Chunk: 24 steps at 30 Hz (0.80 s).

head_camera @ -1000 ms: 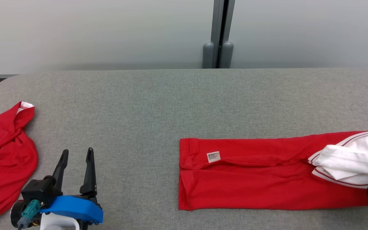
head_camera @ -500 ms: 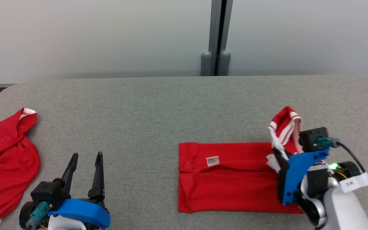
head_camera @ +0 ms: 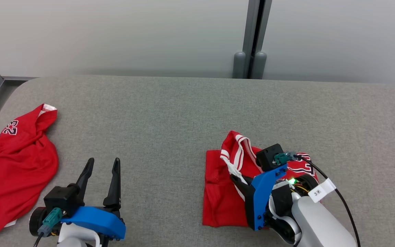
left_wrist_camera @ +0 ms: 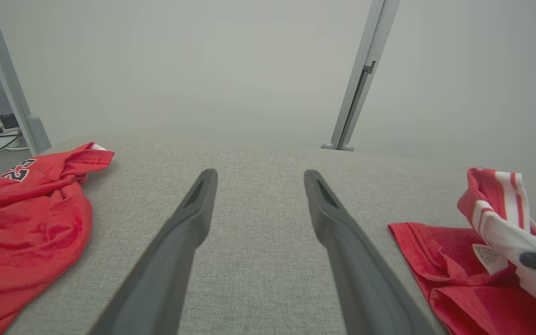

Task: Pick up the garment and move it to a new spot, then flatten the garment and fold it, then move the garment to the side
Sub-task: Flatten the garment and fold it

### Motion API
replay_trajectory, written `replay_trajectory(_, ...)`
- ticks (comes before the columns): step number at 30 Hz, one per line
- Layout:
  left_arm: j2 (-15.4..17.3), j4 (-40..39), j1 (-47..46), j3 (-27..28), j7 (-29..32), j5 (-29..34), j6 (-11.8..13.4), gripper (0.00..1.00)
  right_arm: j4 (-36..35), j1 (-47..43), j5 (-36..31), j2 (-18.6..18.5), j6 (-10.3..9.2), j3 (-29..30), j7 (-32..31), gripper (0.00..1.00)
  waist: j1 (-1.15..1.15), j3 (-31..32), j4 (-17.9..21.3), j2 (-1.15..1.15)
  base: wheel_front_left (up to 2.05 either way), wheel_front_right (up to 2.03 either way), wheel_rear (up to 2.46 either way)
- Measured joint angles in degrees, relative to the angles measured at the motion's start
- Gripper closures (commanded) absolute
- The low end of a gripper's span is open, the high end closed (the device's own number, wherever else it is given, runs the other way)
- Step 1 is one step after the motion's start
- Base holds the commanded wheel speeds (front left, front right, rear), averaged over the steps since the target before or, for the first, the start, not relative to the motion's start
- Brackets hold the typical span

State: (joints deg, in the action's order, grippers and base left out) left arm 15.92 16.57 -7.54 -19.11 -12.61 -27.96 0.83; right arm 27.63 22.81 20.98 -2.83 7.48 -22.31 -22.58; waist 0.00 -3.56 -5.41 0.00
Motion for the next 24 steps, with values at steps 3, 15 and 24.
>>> replay_trajectory(3,0.1,0.3,-0.6,-0.4,0.2,0.3,-0.3,0.0,4.0,2.5,1.6,0.0,0.0,-2.5,1.6,1.0,0.0,-0.4,-0.8,0.0,0.0,0.0,0.0)
replay_trajectory(15,-0.4,1.0,-2.0,-1.6,0.1,0.2,-0.9,0.0,15.6,9.0,8.9,0.0,0.0,-8.5,6.7,0.0,0.0,-1.3,-3.7,0.0,0.0,0.0,0.0)
replay_trajectory(24,0.0,1.3,-1.4,-0.4,-0.6,-0.8,-0.6,0.0,7.7,8.8,30.0,0.1,0.0,-12.1,8.9,0.0,0.0,-0.6,-1.6,0.0,0.0,0.0,0.0)
